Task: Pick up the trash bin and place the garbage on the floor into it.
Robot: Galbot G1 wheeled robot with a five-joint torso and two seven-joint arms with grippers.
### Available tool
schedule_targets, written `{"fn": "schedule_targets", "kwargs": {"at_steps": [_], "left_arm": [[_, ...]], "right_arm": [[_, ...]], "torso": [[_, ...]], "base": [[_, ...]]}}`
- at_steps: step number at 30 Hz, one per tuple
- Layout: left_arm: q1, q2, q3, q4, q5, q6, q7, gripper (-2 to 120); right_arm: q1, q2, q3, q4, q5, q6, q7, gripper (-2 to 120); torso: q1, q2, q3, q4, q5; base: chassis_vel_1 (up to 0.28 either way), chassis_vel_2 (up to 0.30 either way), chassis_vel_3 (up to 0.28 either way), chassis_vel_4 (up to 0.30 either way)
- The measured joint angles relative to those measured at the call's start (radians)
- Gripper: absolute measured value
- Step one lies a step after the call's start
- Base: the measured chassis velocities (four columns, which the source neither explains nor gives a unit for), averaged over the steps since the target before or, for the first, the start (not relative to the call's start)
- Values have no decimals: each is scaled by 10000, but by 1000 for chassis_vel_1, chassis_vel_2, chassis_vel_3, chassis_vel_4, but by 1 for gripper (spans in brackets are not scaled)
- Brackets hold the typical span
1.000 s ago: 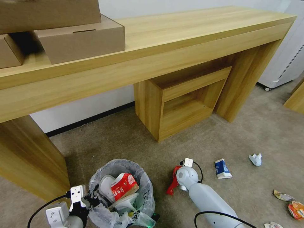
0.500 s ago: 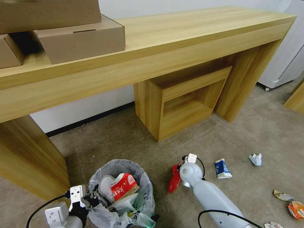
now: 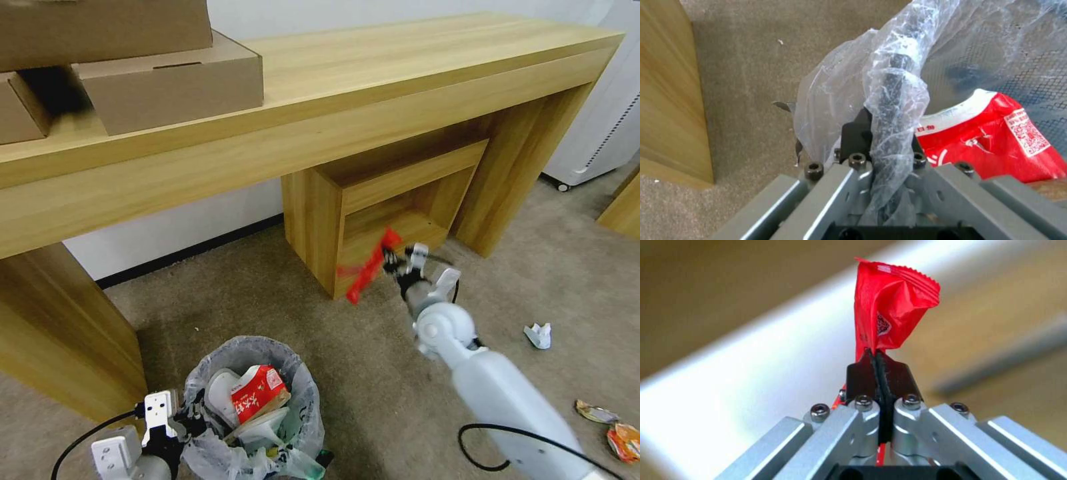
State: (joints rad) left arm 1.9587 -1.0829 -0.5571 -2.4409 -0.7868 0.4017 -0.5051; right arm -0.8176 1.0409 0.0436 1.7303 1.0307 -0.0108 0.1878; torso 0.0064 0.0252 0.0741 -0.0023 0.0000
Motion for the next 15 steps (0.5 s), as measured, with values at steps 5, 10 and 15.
{"fn": "schedule_targets", "kwargs": {"at_steps": [5, 10, 15], "left_arm": [[14, -8, -9, -40, 25, 80, 37, 0], [57, -137, 64, -23, 197, 107, 49, 0], [86, -297, 127, 19, 408, 144, 58, 0]], "right_arm": [[-4, -999, -788, 1795, 712, 1019, -2276, 0], [-161, -1486, -1555, 3016, 1254, 1048, -2717, 0], [66, -1500, -2365, 3600, 1779, 624, -1874, 0]], "torso": [[0, 0, 0, 1, 0], [0, 0, 0, 1, 1], [0, 0, 0, 2, 1]], "base": [[0, 0, 0, 0], [0, 0, 0, 0], [0, 0, 0, 0]]}}
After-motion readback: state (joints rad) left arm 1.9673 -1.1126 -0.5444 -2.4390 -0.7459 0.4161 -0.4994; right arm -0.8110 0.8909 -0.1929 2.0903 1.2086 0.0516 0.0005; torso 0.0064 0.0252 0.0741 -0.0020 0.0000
